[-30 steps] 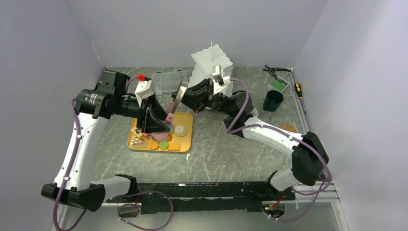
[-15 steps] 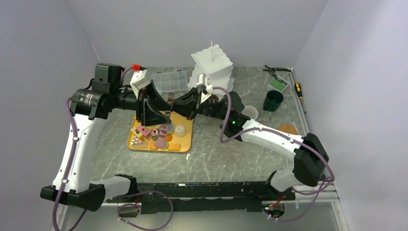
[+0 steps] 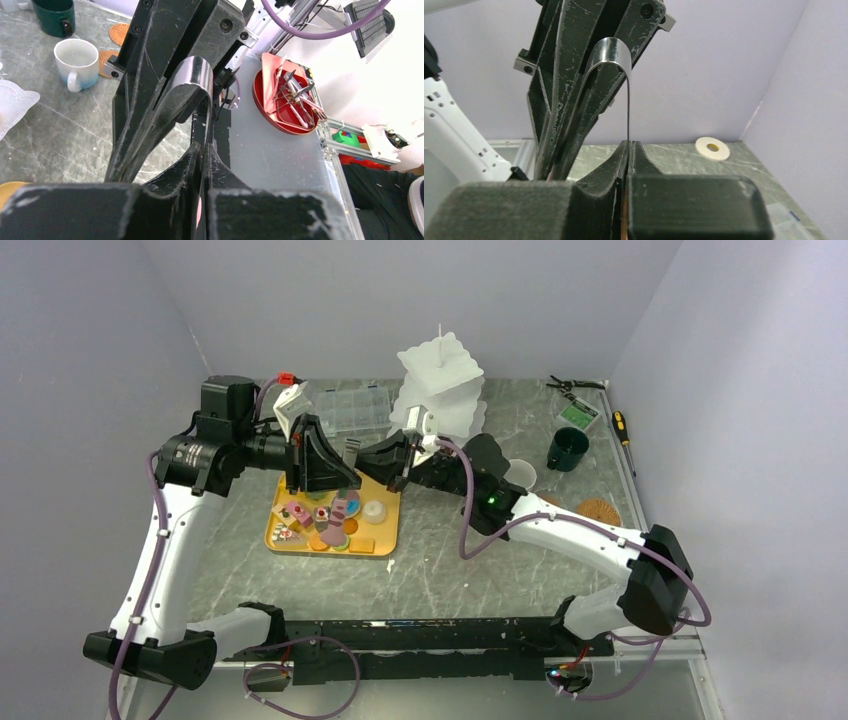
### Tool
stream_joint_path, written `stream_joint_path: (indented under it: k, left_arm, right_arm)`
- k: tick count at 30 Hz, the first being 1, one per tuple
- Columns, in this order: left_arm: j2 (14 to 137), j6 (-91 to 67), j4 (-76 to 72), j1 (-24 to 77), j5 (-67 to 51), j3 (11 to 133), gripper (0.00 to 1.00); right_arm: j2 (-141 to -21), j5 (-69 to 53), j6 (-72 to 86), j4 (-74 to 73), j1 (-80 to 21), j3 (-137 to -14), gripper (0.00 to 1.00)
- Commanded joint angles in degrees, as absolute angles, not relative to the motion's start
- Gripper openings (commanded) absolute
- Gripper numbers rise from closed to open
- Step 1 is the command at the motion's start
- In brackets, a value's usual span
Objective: Serve the afternoon tea
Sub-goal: Adjust the clamp.
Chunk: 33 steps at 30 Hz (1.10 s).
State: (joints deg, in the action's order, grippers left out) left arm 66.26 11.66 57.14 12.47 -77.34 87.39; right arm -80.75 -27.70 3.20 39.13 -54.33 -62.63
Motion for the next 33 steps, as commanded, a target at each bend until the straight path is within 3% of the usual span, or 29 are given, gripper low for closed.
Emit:
stream_joint_path:
  k: [1, 3, 13, 33]
  left_arm:
    - [64.24, 5.66, 52.07, 12.63, -81.55, 87.62, 0.08]
    - [64.09, 5.69, 52.12, 12.66, -81.84, 88.11, 0.03]
    - [63.59, 5.10, 53.40, 12.70, -84.45, 90.61, 0.03]
    - [60.01, -9.09, 40.71, 12.66, -87.16, 88.30, 0.03]
  right_arm:
    - [-77.83, -23.82, -5.21, 38.20, -54.30, -63.40, 0.00]
    - [-77.70, -22.78, -7.30, 37.72, -54.28, -62.75, 0.00]
    - [-79.59, -22.16, -5.28, 40.11, -51.47, -61.61, 0.00]
    - [-84.14, -17.17, -7.78, 40.09, -46.95, -60.93, 0.00]
